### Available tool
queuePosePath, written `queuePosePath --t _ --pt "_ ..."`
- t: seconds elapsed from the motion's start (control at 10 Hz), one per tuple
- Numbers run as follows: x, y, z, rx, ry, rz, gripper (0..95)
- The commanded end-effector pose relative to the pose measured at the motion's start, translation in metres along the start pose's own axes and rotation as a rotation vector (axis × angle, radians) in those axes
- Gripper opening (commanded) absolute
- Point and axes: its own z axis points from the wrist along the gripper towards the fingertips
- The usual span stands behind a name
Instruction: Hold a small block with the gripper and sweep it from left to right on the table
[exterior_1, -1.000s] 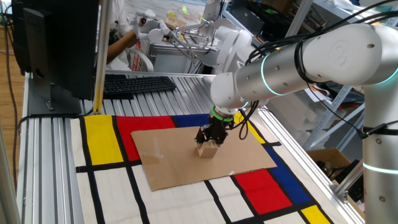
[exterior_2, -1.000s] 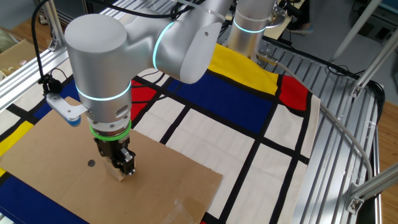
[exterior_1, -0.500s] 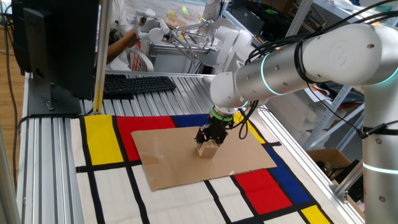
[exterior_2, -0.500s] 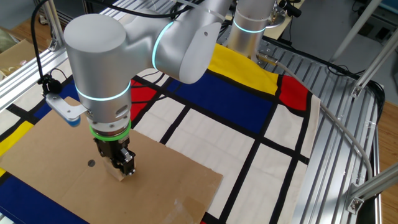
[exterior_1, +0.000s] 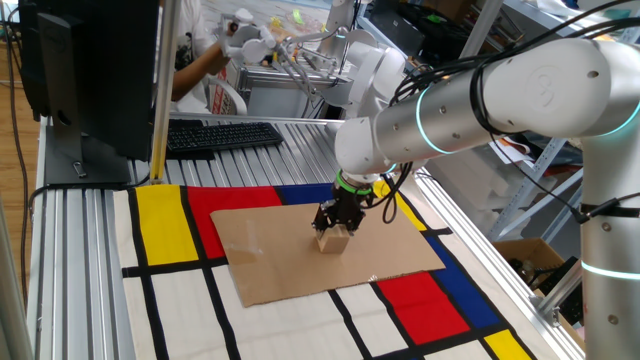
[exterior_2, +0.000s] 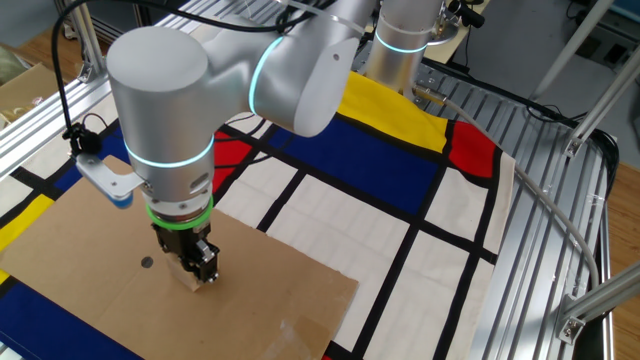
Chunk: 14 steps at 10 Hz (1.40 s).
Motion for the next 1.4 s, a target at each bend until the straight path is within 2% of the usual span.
queuePosePath --t 0.1,0.4,1.2,1.4 --pt "0.0015 -0.0001 -0.0014 -0.008 0.004 -0.016 0.0" --pt "0.0015 -0.0001 -0.0014 -0.025 0.004 -0.067 0.0" --pt "0.0015 -0.0001 -0.0014 0.005 0.005 -0.154 0.0" --pt "0.0015 0.0000 -0.0013 -0.006 0.004 -0.166 0.0"
